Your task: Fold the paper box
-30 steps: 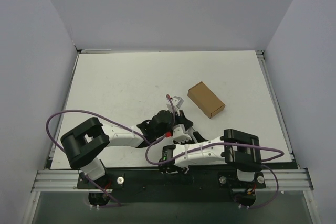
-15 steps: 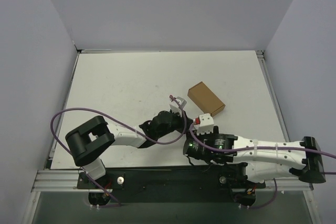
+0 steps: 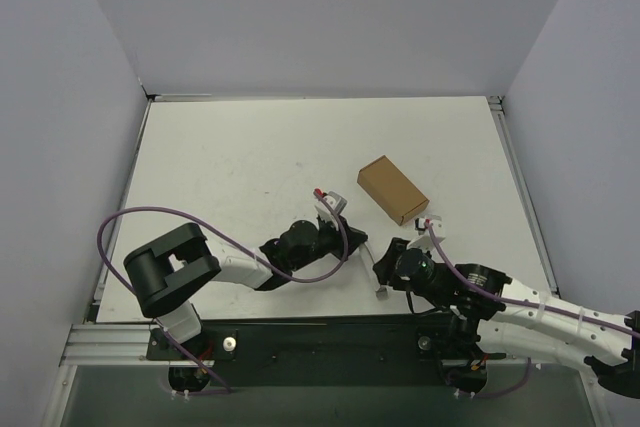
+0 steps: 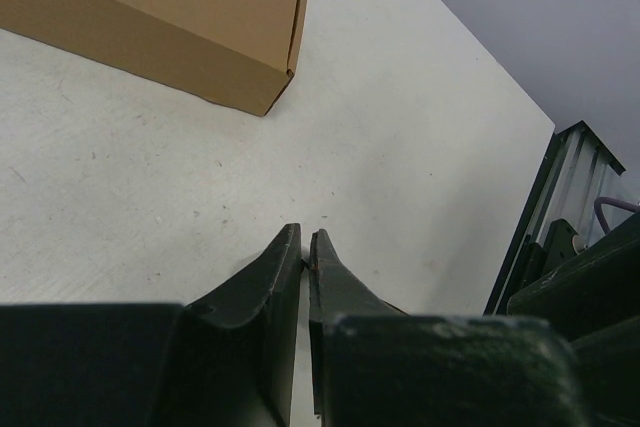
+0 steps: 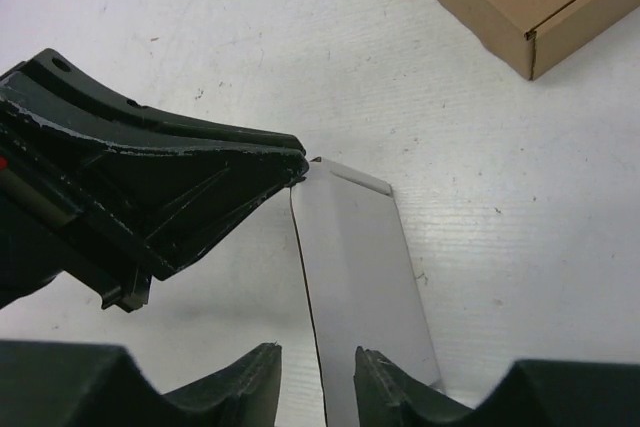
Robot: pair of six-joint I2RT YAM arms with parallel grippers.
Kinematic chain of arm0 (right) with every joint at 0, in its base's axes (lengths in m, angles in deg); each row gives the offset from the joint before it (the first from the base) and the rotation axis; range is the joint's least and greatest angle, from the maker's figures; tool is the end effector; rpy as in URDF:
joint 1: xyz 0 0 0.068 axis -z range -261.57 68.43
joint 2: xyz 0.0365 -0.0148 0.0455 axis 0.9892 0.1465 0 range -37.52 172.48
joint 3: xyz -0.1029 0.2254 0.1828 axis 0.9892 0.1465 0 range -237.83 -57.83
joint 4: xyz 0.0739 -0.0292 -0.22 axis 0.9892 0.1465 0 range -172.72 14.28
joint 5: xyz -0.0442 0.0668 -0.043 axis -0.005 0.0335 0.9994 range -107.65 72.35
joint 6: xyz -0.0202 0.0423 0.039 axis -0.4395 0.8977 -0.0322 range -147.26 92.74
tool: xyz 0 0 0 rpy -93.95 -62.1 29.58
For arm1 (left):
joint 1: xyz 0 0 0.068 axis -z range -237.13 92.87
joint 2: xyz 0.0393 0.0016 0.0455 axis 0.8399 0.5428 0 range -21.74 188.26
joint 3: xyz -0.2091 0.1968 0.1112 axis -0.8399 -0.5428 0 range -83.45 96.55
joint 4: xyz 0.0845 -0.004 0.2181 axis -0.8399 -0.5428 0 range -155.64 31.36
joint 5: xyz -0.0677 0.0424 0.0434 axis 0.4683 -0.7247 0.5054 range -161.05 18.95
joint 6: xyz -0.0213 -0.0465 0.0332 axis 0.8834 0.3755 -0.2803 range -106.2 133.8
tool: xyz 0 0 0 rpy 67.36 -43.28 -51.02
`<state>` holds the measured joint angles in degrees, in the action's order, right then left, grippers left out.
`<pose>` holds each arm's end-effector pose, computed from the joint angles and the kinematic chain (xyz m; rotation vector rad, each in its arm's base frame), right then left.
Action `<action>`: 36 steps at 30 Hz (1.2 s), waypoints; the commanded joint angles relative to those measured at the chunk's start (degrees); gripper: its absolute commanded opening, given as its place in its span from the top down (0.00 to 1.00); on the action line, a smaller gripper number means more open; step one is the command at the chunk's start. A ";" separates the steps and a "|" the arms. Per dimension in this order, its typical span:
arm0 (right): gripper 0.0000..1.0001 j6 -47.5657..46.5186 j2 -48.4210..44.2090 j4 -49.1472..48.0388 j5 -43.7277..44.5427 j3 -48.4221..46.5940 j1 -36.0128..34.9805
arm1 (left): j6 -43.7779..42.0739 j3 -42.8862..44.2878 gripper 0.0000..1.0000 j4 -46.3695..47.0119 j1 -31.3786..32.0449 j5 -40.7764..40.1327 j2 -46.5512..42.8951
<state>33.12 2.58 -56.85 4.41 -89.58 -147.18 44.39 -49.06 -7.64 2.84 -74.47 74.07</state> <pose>0.0603 0.0916 0.2696 0.1286 2.2453 0.8569 0.1643 -0.2789 0.2301 0.4325 1.8352 -1.0759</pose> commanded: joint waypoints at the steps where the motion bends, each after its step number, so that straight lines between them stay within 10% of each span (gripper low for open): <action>1: 0.68 -0.08 -0.19 -2.58 0.08 0.90 0.48 | -1.50 -3.45 0.85 -9.87 0.59 -0.10 3.07; 36: 0.95 -0.17 11.75 1.29 -0.09 -0.06 1.18 | -0.44 -3.37 0.86 -7.76 1.91 0.17 6.31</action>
<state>32.88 10.38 -61.24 3.39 -89.36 -146.74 45.11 -50.41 -2.40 3.23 -75.65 75.93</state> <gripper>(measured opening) 0.057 0.149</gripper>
